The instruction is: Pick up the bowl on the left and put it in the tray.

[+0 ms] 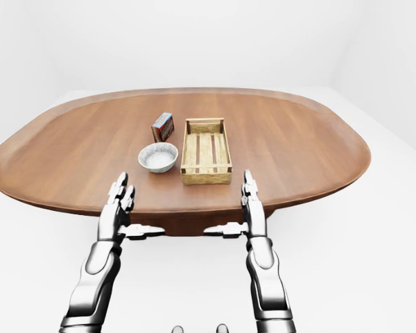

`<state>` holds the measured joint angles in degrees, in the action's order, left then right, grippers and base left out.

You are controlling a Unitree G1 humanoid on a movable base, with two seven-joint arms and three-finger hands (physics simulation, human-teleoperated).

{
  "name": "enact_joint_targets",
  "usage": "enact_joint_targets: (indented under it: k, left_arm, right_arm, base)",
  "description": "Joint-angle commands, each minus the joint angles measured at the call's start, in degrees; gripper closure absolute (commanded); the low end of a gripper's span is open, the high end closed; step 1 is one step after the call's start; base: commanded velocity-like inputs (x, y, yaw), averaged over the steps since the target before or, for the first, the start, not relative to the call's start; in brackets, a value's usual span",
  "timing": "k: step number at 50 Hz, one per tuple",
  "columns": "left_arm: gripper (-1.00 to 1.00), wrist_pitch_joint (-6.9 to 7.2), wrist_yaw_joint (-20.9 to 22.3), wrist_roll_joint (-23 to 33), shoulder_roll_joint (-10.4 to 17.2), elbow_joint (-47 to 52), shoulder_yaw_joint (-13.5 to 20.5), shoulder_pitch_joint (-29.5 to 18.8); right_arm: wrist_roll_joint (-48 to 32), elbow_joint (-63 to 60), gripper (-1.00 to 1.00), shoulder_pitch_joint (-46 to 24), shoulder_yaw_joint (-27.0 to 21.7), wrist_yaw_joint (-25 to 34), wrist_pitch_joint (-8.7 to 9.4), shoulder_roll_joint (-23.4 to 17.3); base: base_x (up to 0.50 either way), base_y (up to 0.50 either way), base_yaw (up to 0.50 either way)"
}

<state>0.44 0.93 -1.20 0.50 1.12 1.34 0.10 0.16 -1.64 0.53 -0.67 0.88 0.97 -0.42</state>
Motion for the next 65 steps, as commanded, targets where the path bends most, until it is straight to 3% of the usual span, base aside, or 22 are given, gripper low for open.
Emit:
enact_joint_targets:
  k: [1, 13, 33, 49, 65]
  left_arm:
    - [-1.00, 1.36, 1.3, -2.7, 0.9, 2.9, 2.7, 0.2]
    - [-1.00, 4.56, 0.7, -6.2, 1.8, 6.8, 5.7, -0.5]
    - [-1.00, 4.56, 0.3, -11.0, 3.3, 16.3, 10.4, -0.3]
    - [-1.00, 4.56, 0.3, -12.1, 3.5, 18.6, 11.7, 0.0]
    - [-1.00, 4.56, 0.1, -13.3, 3.9, 19.7, 12.9, -0.2]
  right_arm:
    - [-0.3, -4.0, -1.00, 1.4, -0.9, 1.5, 2.33, -0.6]
    - [-1.4, -6.2, -1.00, 2.4, -0.6, 1.4, 3.53, -0.4]
    - [-3.1, -15.6, -1.00, 5.1, 0.3, 1.5, 4.03, -0.2]
    - [-9.5, -39.4, -1.00, 11.2, 5.0, 2.1, 4.03, -0.3]
    - [-9.6, -42.8, -1.00, 11.5, 3.9, 2.5, 4.03, -0.3]
  base:
    - [0.00, 0.00, 0.00]
    - [0.00, 0.00, 0.00]
    - [0.00, 0.00, 0.00]
    - [0.00, 0.00, 0.00]
    - [0.00, 0.00, 0.00]
